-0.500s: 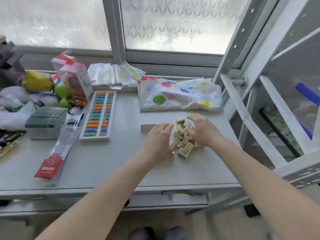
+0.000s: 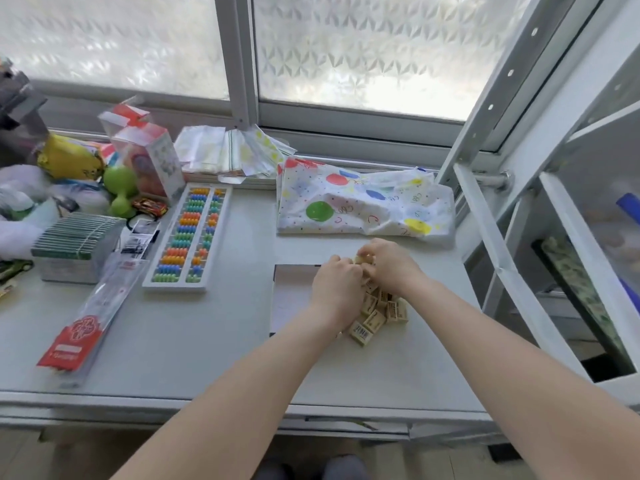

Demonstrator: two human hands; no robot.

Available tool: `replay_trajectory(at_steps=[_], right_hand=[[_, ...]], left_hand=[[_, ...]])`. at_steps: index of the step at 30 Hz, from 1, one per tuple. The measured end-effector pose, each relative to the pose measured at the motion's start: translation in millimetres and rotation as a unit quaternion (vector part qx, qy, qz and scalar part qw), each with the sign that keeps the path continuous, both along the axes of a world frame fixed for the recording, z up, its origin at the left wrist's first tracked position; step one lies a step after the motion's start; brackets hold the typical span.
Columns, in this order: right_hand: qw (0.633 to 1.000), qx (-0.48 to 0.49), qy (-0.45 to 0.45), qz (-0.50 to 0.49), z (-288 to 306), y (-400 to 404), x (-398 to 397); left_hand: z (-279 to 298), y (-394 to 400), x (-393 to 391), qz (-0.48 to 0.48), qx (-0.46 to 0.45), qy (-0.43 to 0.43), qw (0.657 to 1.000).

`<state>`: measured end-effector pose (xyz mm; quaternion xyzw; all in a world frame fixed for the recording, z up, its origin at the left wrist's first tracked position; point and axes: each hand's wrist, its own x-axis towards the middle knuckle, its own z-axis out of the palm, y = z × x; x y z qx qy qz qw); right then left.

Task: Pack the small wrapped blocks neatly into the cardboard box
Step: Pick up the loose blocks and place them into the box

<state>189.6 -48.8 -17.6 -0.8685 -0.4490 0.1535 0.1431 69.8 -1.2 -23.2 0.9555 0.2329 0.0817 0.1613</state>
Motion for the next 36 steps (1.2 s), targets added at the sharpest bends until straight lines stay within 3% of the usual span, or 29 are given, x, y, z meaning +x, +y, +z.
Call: replay_trajectory(at_steps=[3,6,8,10,14,16,17,19,21,23,26,36], right_hand=[[0.994,0.091,0.039,-0.036,3.7,-7.0,3.7],[0.976,0.185,0.098,-0.065,15.3,-12.2,5.8],[0.953,0.228,0.179,-0.091,24.2,-12.9,4.1],[0.906,0.263,0.308,-0.124,30.9,-11.6,-1.7],[0.804,0.266,0.511,-0.15,36.8,-4.7,-20.0],[0.788,0.248,0.547,-0.135,36.1,0.2,-30.7],[0.802,0.235,0.536,-0.122,33.7,3.4,-36.3],[0.863,0.2,0.455,-0.085,26.7,10.8,-47.4],[0.939,0.147,0.309,-0.026,19.0,16.8,-57.0],[0.985,0.083,0.143,0.043,11.8,19.4,-63.3],[0.994,0.039,0.022,0.097,5.4,19.2,-69.2],[0.991,0.024,-0.064,0.114,-10.9,26.0,-74.8]], left_hand=[[4.3,-2.5,-7.3,0.057,-0.122,-0.113,0.984],[20.0,7.5,-24.1,0.12,-0.27,-0.239,0.925],[27.2,23.7,-41.8,0.132,-0.35,-0.271,0.887],[25.7,42.0,-62.5,0.139,-0.366,-0.272,0.879],[13.8,62.6,-89.6,0.156,-0.345,-0.23,0.896],[11.2,67.3,-93.7,0.167,-0.345,-0.224,0.896],[10.0,69.3,-94.2,0.171,-0.343,-0.222,0.896],[8.4,71.8,-93.9,0.173,-0.328,-0.209,0.905],[6.0,72.9,-92.0,0.161,-0.3,-0.191,0.921],[3.6,72.6,-89.3,0.142,-0.263,-0.18,0.937],[-0.8,72.0,-84.3,0.12,-0.215,-0.17,0.954],[-6.1,71.5,-86.0,0.071,0.009,-0.103,0.992]])
